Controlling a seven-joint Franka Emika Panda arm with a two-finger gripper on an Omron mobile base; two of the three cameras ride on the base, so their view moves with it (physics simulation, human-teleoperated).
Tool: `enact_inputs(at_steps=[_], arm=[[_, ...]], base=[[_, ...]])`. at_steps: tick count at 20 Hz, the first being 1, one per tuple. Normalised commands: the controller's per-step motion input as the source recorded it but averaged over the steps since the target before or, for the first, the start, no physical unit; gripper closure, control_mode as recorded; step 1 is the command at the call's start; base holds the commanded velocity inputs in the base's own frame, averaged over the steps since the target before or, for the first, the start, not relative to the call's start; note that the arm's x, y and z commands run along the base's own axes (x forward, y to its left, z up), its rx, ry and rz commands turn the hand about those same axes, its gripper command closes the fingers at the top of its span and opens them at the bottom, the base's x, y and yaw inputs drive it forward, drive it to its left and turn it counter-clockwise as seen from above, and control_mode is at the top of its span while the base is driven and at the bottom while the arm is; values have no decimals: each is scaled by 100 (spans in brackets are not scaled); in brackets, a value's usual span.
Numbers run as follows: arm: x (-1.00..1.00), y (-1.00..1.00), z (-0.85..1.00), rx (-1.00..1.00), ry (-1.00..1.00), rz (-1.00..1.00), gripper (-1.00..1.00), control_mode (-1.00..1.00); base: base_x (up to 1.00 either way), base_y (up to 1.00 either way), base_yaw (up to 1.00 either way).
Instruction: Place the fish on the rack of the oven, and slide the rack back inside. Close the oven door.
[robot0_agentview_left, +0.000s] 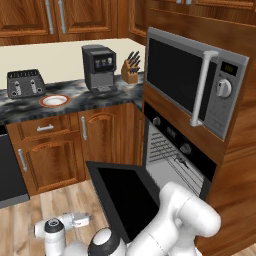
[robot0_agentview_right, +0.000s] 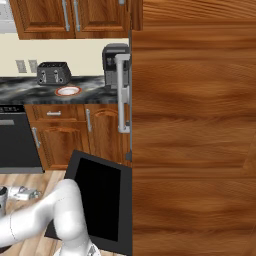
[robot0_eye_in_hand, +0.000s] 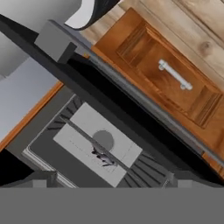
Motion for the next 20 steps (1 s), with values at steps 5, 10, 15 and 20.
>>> enact_inputs(at_steps=[5, 10, 15, 20], arm=[[0, 0, -43, -1, -32, 0, -100, -100], [0, 0, -44, -3, -44, 0, -100, -100], [18, 8, -49, -2, -43, 0, -100, -100], [31, 19, -45, -1, -25, -5, -100, -100]], base=[[0, 0, 0], [0, 0, 0], [0, 0, 0], [0, 0, 0]])
